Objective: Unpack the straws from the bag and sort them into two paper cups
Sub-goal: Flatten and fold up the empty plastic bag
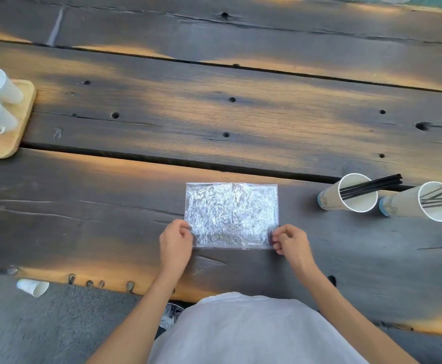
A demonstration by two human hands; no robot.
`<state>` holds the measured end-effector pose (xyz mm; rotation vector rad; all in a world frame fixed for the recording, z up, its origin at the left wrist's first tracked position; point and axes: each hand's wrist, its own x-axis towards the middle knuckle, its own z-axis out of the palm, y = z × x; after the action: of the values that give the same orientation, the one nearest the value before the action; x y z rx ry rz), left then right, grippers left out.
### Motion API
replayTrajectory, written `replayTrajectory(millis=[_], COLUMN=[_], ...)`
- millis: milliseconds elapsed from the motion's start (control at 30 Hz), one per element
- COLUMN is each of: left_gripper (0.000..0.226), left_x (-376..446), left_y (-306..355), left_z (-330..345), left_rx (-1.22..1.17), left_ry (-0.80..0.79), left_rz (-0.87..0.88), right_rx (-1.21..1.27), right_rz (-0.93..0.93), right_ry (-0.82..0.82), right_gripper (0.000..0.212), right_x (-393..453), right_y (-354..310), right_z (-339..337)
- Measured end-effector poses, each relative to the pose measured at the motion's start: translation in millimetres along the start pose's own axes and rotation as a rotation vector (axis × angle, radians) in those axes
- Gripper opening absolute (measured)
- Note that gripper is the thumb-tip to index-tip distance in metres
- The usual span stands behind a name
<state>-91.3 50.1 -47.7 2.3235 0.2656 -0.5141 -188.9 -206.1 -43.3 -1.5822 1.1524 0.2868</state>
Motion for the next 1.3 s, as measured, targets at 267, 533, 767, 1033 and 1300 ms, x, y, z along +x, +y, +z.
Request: replayTrajectory(millis=[267, 533, 767, 1033, 1300], left_gripper=[0.018, 0.018, 0.020, 0.019, 0.019], left_x=[1.3, 20.7, 31.6, 64.4, 77.6], left_y=[22.9, 4.2, 55.9, 31.2, 89.5], left_z=[45.4, 17.5, 45.7, 11.4, 54.2], left_rx=[-0.069, -0.158, -0.307, -0.248, -0.345], left_ry=[-0.520, -0.233, -0.487, -0.210, -0.424], left_rz=[-0.054, -0.324, -0.288, -0.437, -0.270], right_rx=[-0.266, -0.283, -0.016, -0.117, 0.068], right_rz=[-0.019, 0.072, 0.060, 0.162, 0.072], right_ry=[-0.504, -0.104, -0.406, 0.013, -0.320], right_gripper=[0.023, 0.026, 0.018, 0.025, 0.017], right_x=[-6.4, 20.7, 18.0, 52.7, 64.3], right_y=[-21.9, -15.9, -54.8, -51.8, -95.2], right_z=[71.8, 14.7, 63.8, 22.7, 81.0])
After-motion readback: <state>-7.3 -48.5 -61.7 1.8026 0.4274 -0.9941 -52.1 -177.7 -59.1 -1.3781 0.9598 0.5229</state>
